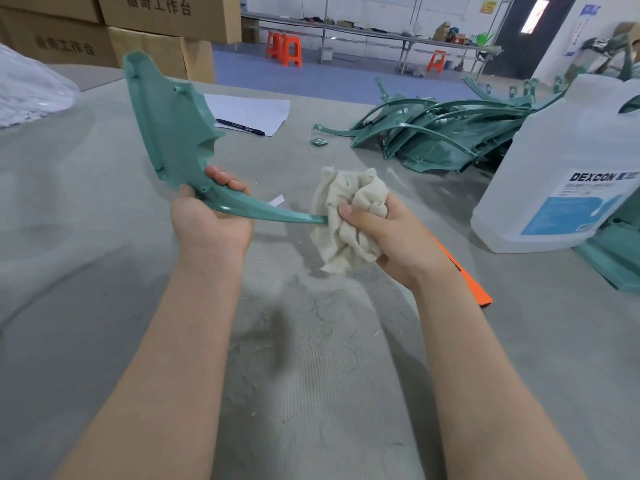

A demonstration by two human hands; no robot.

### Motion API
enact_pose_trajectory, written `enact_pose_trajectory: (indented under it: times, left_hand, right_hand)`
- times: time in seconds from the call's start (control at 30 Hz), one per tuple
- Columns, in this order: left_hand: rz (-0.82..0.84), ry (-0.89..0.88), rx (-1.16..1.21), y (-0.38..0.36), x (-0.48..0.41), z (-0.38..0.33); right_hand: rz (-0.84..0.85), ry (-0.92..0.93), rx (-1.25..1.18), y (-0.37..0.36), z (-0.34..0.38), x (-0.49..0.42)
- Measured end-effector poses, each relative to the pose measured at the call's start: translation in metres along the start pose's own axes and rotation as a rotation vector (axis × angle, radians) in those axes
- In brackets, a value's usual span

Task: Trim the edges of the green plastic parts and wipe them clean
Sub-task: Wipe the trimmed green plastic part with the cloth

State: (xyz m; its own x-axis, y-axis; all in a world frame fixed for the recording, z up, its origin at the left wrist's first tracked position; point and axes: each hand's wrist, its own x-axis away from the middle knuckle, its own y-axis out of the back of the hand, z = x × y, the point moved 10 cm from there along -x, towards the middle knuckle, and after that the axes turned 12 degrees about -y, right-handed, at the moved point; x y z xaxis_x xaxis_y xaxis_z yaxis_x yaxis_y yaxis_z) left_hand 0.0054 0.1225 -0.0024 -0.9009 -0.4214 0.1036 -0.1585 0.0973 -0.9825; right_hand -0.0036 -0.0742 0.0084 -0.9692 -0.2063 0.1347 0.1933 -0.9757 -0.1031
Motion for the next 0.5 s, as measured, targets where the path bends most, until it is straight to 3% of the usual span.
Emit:
enact_pose_trajectory:
  times: [0.17,0.33,0.43,0.5]
  left_hand:
    - [-0.004,-0.005,-0.013,0.002,0.0,0.0]
    - [0.01,0.026,-0.011,0.0,0.003,0.008]
    - [0.015,0.033,-0.022,-0.001,0.005,0.013]
    - [0.024,0.027,-0.03,-0.002,0.006,0.013]
  right_hand:
    - [-0.143,0.032,0.299,0.004,0.001,0.0]
    - [-0.303,0.124,0.344,0.011,0.009,0.0]
    - [-0.423,0.061,0.262,0.024,0.002,-0.001]
    - [-0.412,-0.028,0.103,0.031,-0.008,-0.004]
